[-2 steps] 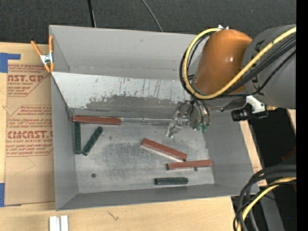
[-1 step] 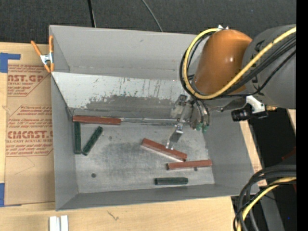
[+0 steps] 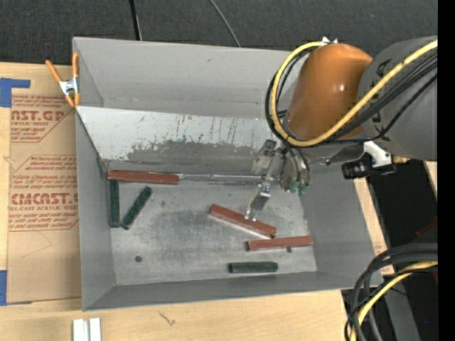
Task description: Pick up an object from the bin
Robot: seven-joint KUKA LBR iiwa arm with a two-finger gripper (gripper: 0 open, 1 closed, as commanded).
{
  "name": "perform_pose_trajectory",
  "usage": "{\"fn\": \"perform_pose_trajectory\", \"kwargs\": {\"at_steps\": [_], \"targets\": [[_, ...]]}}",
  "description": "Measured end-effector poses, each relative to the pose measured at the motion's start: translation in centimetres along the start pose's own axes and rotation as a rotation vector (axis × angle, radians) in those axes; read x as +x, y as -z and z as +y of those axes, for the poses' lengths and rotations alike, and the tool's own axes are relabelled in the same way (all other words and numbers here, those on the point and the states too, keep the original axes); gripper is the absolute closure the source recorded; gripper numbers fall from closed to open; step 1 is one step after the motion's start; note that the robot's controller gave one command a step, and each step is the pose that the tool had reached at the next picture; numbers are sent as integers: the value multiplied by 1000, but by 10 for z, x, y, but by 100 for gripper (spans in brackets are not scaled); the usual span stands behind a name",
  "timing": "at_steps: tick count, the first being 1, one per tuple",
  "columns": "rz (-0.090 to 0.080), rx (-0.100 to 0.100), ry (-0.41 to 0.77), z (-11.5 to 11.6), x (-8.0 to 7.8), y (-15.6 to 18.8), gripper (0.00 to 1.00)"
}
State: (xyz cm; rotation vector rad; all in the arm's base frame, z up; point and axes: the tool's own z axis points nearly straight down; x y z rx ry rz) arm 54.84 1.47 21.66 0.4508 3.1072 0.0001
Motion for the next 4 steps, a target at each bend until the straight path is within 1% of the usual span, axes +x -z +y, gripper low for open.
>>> {"fn": "perform_pose_trajectory", "kwargs": {"at_steps": [1, 2, 3, 4], "targets": [[-8, -2, -19, 5, 1, -43, 0], [-6, -4, -56, 7, 1, -140, 100], [-6, -4, -56, 7, 1, -140, 100], [0, 0, 125, 17, -32, -96, 100]]}}
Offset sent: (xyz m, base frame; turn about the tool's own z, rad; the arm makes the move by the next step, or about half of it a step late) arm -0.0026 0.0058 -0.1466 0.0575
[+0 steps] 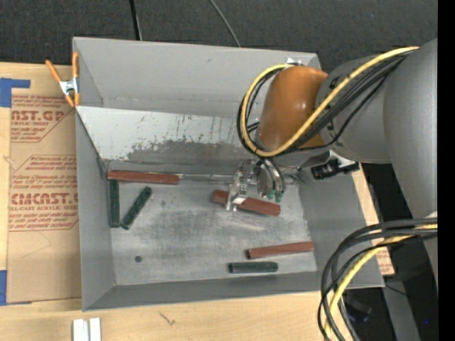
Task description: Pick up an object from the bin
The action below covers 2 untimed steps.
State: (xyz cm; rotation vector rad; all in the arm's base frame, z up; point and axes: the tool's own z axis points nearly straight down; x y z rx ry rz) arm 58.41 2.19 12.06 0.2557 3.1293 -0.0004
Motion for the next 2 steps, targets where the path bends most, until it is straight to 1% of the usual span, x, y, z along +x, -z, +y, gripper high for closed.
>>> {"fn": "perform_pose_trajectory", "kwargs": {"at_steps": [1, 2], "targets": [[0, 0, 0, 0, 0, 0, 100], [7, 1, 6, -13, 6, 51, 100]]}}
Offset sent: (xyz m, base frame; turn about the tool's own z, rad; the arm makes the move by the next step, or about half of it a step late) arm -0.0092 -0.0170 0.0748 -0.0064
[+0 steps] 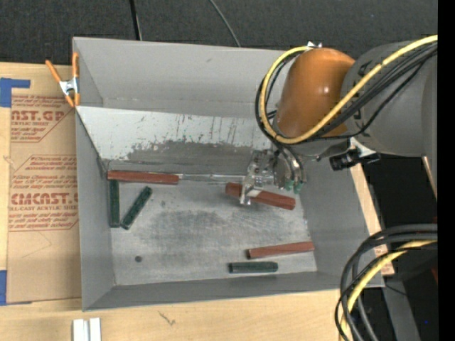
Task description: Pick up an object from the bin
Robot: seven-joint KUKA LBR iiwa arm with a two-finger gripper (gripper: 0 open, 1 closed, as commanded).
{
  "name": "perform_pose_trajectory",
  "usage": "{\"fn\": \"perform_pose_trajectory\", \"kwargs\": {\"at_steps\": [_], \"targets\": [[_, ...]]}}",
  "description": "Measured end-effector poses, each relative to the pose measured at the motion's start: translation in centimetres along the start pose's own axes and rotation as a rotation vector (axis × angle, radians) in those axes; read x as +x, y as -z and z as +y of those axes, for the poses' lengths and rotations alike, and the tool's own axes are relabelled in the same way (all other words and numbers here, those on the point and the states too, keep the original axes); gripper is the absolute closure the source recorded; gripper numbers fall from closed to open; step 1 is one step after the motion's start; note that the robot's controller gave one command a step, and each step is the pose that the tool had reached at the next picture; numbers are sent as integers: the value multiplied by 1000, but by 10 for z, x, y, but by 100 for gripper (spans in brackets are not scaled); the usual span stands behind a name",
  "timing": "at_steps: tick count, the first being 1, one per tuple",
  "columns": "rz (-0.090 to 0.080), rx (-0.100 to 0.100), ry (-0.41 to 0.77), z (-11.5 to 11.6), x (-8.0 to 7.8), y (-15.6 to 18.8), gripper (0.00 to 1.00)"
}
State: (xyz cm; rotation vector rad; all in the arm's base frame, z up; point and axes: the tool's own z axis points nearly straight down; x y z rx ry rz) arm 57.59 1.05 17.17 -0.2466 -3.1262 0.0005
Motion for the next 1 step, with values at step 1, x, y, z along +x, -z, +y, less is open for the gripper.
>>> {"fn": "perform_pose_trajectory", "kwargs": {"at_steps": [1], "targets": [[-8, -2, -25, -1, 2, 79, 100]]}}
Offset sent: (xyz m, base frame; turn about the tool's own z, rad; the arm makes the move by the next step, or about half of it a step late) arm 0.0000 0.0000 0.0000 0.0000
